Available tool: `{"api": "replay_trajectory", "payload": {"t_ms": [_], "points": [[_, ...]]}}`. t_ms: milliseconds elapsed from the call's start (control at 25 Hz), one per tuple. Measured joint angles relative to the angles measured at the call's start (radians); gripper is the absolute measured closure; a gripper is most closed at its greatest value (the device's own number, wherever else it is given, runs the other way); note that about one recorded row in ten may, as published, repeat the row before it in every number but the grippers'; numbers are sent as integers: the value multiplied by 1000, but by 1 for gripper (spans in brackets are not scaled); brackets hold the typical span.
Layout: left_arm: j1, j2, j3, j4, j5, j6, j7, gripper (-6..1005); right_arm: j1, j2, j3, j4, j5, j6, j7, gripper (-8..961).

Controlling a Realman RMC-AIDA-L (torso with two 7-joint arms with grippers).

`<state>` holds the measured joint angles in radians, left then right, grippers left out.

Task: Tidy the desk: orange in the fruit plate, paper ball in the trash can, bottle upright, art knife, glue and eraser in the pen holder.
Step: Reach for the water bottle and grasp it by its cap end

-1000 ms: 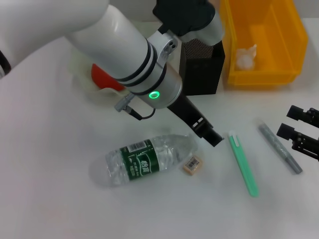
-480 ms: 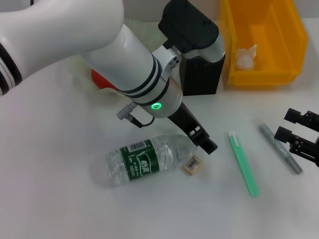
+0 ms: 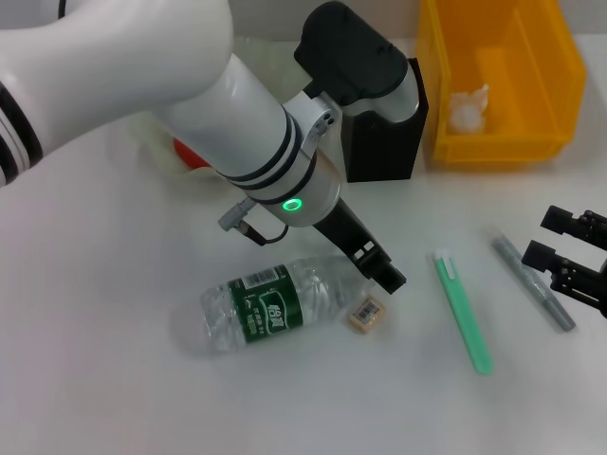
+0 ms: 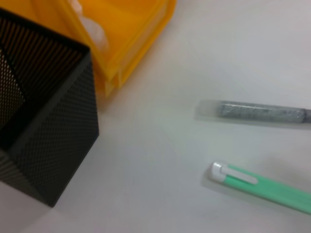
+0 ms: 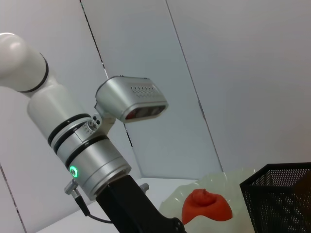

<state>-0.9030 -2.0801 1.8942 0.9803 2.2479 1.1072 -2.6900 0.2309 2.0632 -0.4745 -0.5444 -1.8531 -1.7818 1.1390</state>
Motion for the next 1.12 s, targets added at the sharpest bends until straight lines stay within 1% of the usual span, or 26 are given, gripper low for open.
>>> {"api": "replay_trajectory", "payload": {"t_ms": [560,1120], "points": [[6,0,13,-20,1,-34,4,186,14,0,2,3,0,3,-1,301],[2,0,32,-44,-3,-50,4,249,22,0,-3,18,0,25,-2,301]]}}
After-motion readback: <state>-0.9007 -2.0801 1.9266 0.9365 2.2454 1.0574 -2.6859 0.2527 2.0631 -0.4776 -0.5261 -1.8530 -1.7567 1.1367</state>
